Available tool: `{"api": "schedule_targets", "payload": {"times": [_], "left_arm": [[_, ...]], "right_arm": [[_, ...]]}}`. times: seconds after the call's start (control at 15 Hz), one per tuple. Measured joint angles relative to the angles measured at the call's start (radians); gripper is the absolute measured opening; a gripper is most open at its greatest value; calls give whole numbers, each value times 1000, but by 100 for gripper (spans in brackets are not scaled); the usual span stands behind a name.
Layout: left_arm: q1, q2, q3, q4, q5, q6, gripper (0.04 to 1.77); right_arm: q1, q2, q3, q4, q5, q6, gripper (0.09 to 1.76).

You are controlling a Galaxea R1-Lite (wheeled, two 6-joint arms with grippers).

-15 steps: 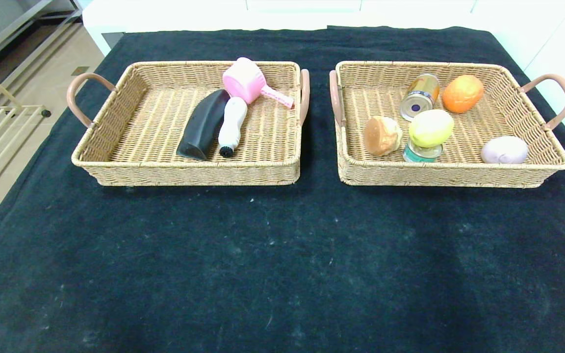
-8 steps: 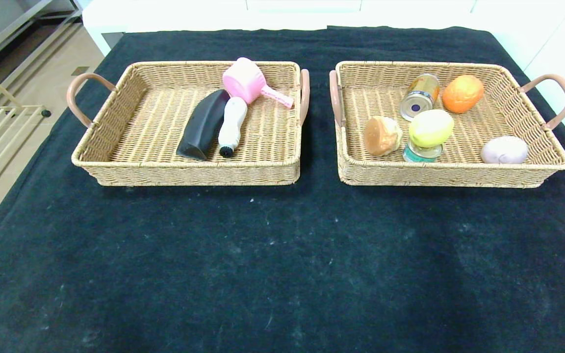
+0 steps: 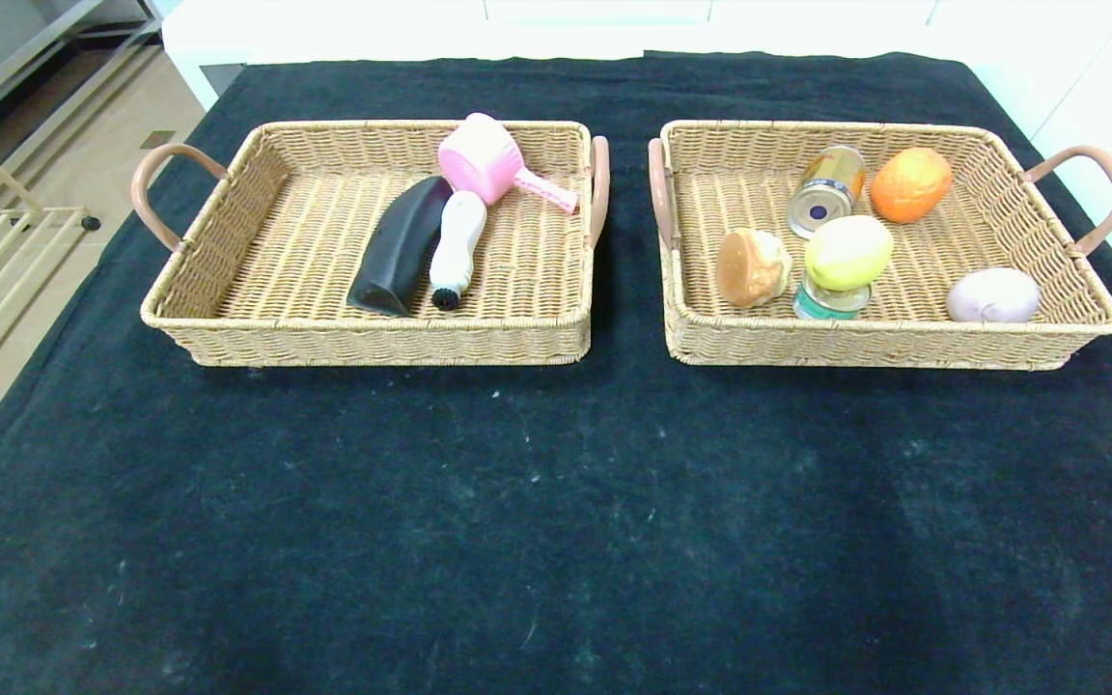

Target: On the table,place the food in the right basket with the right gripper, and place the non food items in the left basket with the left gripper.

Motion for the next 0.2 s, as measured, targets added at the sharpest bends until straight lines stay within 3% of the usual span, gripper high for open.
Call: {"api": "schedule_targets", "payload": {"times": [0.2], "left_arm": [[0, 0, 2, -5, 0, -1, 172]], "right_arm": [[-1, 0, 0, 0, -2, 4, 171]]}}
